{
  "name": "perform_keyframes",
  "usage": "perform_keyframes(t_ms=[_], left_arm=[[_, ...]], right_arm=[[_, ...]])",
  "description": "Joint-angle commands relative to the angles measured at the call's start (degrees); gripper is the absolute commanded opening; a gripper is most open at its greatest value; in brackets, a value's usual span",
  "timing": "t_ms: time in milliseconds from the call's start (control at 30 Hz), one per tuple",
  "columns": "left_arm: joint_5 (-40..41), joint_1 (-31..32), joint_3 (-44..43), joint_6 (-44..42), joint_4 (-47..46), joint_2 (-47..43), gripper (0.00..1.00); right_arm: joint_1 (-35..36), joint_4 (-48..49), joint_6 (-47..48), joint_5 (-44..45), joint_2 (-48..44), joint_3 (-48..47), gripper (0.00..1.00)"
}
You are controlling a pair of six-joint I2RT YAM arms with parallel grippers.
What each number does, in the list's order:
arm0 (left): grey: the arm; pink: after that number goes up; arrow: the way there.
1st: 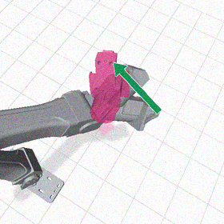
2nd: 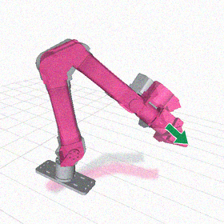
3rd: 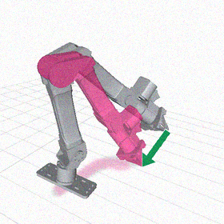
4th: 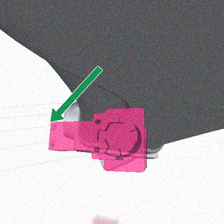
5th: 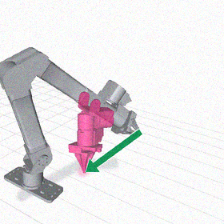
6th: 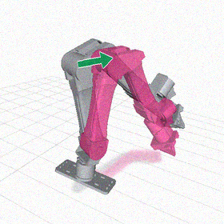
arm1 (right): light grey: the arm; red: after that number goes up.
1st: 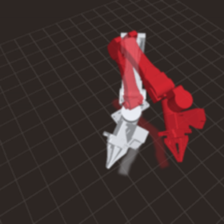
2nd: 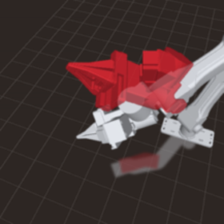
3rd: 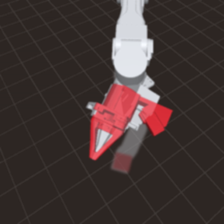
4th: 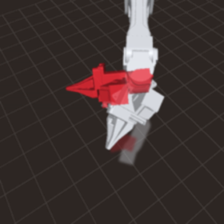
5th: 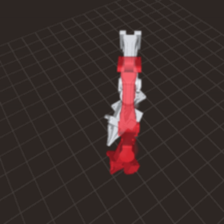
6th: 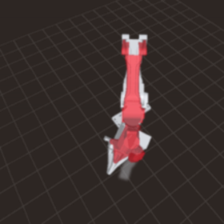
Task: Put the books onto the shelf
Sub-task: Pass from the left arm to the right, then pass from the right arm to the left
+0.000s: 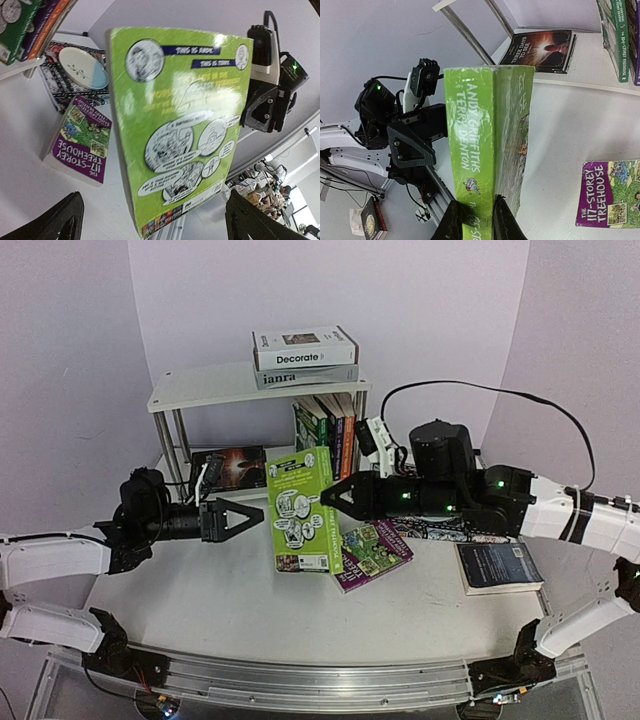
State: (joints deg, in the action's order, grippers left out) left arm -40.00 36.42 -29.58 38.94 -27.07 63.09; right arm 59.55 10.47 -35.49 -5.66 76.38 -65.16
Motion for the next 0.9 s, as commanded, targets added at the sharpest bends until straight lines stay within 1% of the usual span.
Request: perform_keyframes(t_ms=[0,100,233,567,700,800,867], left_arm=[[-7.35,-0.21,-4.17,5.51,-12.62,2.24,1.0],[-9.56,-0.21,-4.22,8.75,-17.29,2.18,1.0],[-9.68,-0.21,-4.83,9.84,-17.62,2.27,1.0],[-8.74,-0.79,-4.48,11.65,-17.75,6.65,1.0],[-11.53,-0.77,-5.38,14.18,-20.56,6.97,0.99],[-15.11,-0.75,-6.83,18.06,-24.28,6.52,0.97],[-16.34,-0.74,-7.74,19.64,-25.05,5.97,0.95]], right_arm=[[0.08,5.98,-4.7,-5.33,-3.1,-4.36,0.0],[0.09,9.64,-7.75,-7.55,-4.27,-3.64,0.0],[0.1,11.9,-9.76,-9.36,-5.4,-3.76,0.0],[0.06,11.95,-9.11,-10.06,-7.11,-4.08,0.0],[0.05,12.89,-9.29,-10.96,-7.05,-4.11,0.0],[0.08,16.02,-10.31,-12.23,-6.75,-3.04,0.0],[0.08,18.2,-10.86,-13.01,-6.6,-2.34,0.0]])
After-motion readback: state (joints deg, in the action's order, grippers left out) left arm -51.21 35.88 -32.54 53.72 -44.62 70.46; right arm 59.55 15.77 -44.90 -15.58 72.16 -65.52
